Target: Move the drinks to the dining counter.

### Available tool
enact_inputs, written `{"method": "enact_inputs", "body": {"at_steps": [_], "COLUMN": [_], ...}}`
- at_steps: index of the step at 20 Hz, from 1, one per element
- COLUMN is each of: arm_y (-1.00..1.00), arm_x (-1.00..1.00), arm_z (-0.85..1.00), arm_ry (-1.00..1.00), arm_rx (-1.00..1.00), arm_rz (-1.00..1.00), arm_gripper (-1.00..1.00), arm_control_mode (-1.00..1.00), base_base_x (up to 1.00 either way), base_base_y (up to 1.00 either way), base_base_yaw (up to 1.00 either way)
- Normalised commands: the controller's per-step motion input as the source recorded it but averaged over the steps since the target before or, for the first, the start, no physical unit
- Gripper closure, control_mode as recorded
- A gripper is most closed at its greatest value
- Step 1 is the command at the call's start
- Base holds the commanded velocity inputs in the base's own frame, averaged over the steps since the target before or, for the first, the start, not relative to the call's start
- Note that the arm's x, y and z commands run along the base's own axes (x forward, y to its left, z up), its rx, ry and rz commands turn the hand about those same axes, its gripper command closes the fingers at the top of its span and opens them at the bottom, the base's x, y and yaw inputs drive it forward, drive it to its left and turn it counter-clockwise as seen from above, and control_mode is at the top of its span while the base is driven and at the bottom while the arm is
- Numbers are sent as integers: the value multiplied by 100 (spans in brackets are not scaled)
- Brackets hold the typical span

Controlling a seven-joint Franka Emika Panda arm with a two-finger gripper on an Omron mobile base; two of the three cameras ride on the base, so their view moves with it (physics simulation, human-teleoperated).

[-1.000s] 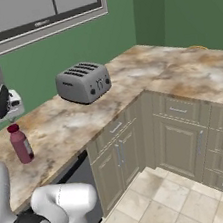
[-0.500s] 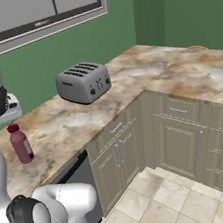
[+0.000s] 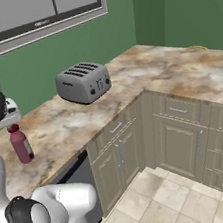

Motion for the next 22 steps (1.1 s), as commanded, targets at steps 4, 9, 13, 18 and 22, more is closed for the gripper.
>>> {"method": "enact_inputs", "body": {"at_steps": [4, 9, 13, 18, 22], "arm_y": [0, 0, 0, 0, 1], "arm_x": [15, 17, 20, 10, 16], "arm_z": [0, -2, -6, -7, -12], "arm_ry": [0, 0, 0, 0, 0], "arm_rx": [0, 0, 0, 0, 0], "arm_rz": [0, 0, 0, 0, 0], "arm_gripper": [-100, -100, -100, -100, -100], "arm_control_mode": [-100, -100, -100, -100, -100], "base_base_x": [0, 0, 0, 0, 0], "base_base_y": [0, 0, 0, 0, 0], "base_base_yaw": [0, 0, 0, 0, 0]}}
